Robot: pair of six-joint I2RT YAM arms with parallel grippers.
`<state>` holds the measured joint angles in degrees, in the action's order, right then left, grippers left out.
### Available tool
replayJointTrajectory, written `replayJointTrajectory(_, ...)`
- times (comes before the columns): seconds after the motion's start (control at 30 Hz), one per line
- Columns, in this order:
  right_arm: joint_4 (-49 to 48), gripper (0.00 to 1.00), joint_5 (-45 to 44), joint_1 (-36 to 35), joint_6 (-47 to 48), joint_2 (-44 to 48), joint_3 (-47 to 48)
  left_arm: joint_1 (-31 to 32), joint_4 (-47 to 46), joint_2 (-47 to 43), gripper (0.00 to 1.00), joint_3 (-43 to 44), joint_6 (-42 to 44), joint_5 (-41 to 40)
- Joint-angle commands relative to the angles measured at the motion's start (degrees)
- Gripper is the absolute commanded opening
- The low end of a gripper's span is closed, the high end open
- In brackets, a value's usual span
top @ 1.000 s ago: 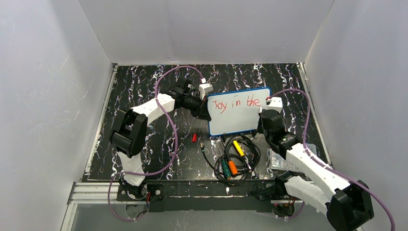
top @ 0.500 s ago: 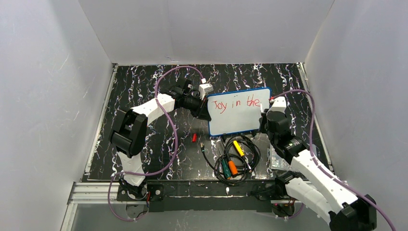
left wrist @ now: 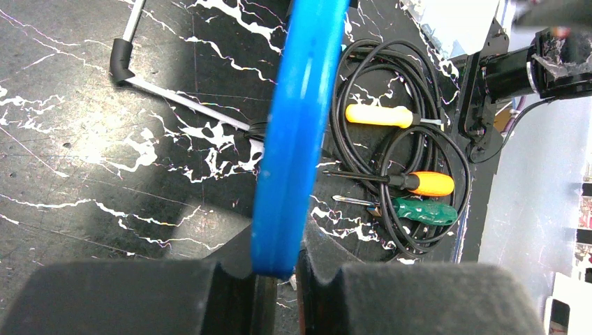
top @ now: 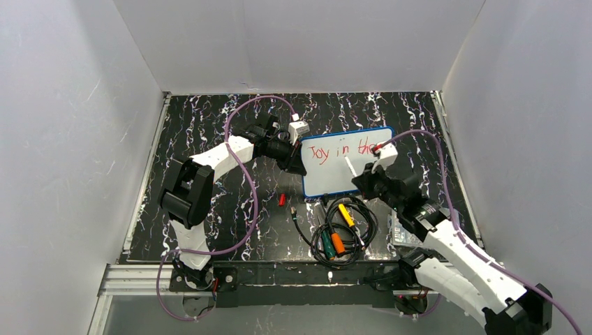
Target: Write a sentence on the whiteboard
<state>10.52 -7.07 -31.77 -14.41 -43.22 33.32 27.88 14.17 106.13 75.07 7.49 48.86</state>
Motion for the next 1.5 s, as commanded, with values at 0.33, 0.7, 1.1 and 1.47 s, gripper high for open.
replayJointTrajectory(0.33,-6.5,0.01,-11.4,-18.5,-1.1,-7.4,-1.1,0.1,1.1,-3.9,0.0,1.7,0.8,0.4)
replayJointTrajectory(0.7,-11.7,0.01,-17.3,-19.2,-2.6,-15.3,-1.4,0.1,1.1,-4.2,0.0,1.8,0.8,0.4)
replayJointTrajectory(1.1,-10.6,0.01,-17.3,-19.3,-2.4,-13.7,-2.1,0.1,1.1,-4.6,0.0,1.7,0.8,0.3)
replayJointTrajectory(1.47,-7.3,0.01,-18.5,-19.5,-3.3,-15.4,-1.9,0.1,1.1,-4.9,0.0,1.7,0.8,0.4)
